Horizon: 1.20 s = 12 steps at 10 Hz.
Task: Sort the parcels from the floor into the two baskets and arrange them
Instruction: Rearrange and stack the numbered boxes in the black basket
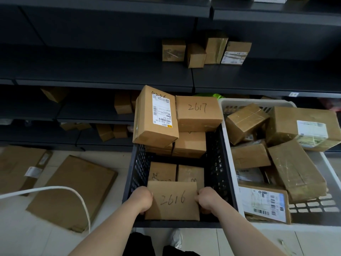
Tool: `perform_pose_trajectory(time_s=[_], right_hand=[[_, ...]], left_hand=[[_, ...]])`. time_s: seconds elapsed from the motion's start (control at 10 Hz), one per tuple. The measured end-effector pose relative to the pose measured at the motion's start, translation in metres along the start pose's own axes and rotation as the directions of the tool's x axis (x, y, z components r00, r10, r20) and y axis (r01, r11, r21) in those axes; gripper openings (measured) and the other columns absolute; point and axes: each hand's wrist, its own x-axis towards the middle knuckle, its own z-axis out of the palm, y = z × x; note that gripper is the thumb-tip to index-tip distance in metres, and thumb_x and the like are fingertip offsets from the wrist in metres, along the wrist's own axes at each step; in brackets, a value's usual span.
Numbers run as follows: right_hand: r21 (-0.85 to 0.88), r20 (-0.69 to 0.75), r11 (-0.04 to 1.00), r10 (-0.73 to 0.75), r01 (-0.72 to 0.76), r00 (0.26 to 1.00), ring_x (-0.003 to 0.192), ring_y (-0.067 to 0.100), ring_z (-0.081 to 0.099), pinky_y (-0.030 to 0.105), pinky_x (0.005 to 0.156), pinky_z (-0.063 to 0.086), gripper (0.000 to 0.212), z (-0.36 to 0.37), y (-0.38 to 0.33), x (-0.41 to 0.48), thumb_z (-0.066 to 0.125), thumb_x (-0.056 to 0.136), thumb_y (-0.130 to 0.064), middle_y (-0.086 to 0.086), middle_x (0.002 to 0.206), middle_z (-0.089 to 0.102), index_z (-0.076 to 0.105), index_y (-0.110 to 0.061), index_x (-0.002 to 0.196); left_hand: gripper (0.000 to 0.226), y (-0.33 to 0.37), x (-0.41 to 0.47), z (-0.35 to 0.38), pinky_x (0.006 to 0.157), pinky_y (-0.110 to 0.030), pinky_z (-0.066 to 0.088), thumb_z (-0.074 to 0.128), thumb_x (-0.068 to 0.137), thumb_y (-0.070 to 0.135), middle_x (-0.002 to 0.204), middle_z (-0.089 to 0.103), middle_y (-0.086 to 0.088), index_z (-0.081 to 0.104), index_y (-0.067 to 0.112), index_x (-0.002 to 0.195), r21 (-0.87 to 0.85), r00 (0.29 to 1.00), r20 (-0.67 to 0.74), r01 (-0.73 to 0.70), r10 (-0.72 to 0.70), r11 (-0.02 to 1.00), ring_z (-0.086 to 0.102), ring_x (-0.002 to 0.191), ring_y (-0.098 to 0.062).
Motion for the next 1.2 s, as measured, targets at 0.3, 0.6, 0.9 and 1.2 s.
perform_pose_trajectory(time_s=[0.3, 0.6, 0.9, 1.2], right_hand=[[-0.056, 0.048, 0.998, -0.001, 0.004, 0.999, 0.098, 0.029, 0.067, 0.037, 0.085, 0.057, 0.02, -0.002, -0.009, -0.01, 0.049, 0.097, -0.011, 0.016, 0.11, 0.068, 0.066, -0.002, 0.104], [0.143, -0.169, 0.944, -0.273, 0.298, 0.947, 0.092, 0.02, 0.058, 0.034, 0.086, 0.049, 0.024, -0.073, -0.092, -0.035, 0.055, 0.098, -0.019, 0.01, 0.109, 0.061, 0.061, -0.011, 0.119], [0.472, -0.216, 0.789, -0.33, 0.394, 0.919, 0.131, 0.025, 0.047, 0.043, 0.113, 0.037, 0.048, -0.089, -0.164, -0.032, 0.053, 0.099, -0.022, 0.007, 0.144, 0.051, 0.045, -0.01, 0.144], [0.601, -0.154, 0.718, -0.327, 0.351, 0.932, 0.127, 0.023, 0.052, 0.043, 0.113, 0.037, 0.045, -0.075, -0.176, -0.021, 0.054, 0.095, -0.021, 0.006, 0.138, 0.057, 0.051, -0.014, 0.139]], left_hand=[[0.021, 0.004, -0.008, 0.0, 0.071, -0.023, 0.047, 0.038, 0.098, 0.002, 0.075, 0.042, 0.0, 0.059, 0.006, 0.095, 0.123, 0.999, -0.028, 0.036, -0.033, 0.992, 0.048, 0.077, -0.014], [0.027, 0.039, -0.02, -0.069, 0.056, -0.03, 0.042, 0.04, 0.1, 0.023, 0.103, 0.062, -0.018, 0.044, 0.0, 0.114, -0.411, 0.891, -0.455, -0.225, 0.016, 0.884, 0.059, 0.081, -0.027], [0.085, 0.066, -0.005, -0.123, 0.107, -0.046, 0.034, 0.05, 0.088, 0.062, 0.147, 0.032, -0.015, 0.019, 0.014, 0.151, -0.475, 0.85, -0.526, -0.309, 0.016, 0.824, 0.034, 0.133, -0.036], [0.106, 0.063, 0.013, -0.137, 0.104, -0.043, 0.04, 0.068, 0.07, 0.069, 0.145, 0.039, -0.012, 0.022, 0.019, 0.151, -0.725, 0.937, -0.348, -0.265, -0.005, 0.636, 0.044, 0.127, -0.031]])
